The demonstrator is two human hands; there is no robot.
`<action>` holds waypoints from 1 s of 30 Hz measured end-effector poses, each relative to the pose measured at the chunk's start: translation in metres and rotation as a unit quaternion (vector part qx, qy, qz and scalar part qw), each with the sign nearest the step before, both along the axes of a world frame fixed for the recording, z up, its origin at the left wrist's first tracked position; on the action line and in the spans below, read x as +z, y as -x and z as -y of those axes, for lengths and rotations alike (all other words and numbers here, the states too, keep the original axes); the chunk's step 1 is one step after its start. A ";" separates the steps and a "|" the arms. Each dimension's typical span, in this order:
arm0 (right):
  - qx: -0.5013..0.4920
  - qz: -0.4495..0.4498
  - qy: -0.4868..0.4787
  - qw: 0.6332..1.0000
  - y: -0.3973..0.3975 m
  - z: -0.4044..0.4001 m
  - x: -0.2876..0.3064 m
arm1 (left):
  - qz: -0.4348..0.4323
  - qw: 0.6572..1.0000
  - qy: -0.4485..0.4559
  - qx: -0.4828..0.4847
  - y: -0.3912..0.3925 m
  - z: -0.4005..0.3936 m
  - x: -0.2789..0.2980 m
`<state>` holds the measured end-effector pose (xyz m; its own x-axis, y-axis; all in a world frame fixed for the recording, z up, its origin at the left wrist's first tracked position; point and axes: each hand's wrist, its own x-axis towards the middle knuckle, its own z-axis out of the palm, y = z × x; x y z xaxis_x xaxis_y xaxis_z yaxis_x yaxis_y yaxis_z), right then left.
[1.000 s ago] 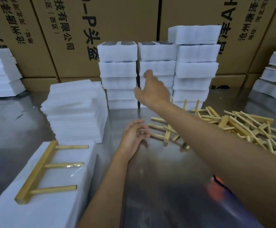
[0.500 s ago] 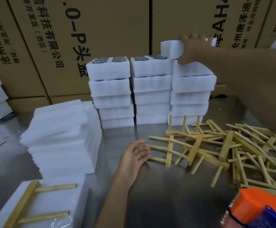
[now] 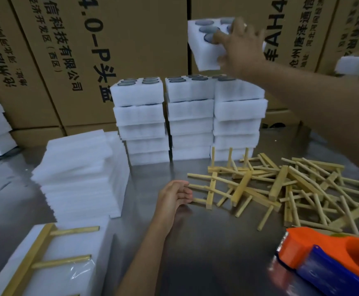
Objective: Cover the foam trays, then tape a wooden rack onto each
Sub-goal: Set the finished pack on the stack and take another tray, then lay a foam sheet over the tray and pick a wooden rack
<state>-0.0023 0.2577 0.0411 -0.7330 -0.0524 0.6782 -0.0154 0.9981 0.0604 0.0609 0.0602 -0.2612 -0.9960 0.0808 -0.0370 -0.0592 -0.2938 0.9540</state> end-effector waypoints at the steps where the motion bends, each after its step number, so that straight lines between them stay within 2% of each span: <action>1: 0.023 -0.024 -0.003 0.999 -0.012 0.007 -0.002 | 0.001 1.000 -0.001 0.016 -0.002 -0.001 0.003; 5: 0.090 -0.052 0.006 0.995 -0.075 0.037 -0.031 | 0.010 0.993 -0.049 0.111 -0.019 -0.002 0.005; 10: 0.152 -0.045 0.005 0.987 -0.172 0.071 -0.123 | 0.045 0.975 -0.148 0.157 -0.051 0.013 0.007; 17: 0.214 0.167 0.068 0.960 -0.263 0.094 -0.235 | 0.066 0.964 -0.227 0.126 -0.089 0.046 0.011; 20: 0.218 0.205 0.087 0.950 -0.283 0.101 -0.257 | 0.057 0.976 -0.199 0.072 -0.098 0.048 0.013; 23: 0.219 0.191 0.080 0.954 -0.294 0.105 -0.264 | 0.077 0.986 -0.147 -0.012 -0.110 0.043 0.021; 27: 0.234 0.196 0.074 0.950 -0.303 0.098 -0.267 | -0.029 0.999 -0.018 0.025 -0.099 0.043 0.014; 30: 0.255 0.222 0.131 0.932 -0.304 0.089 -0.268 | -0.042 0.999 0.013 -0.004 -0.098 0.042 0.010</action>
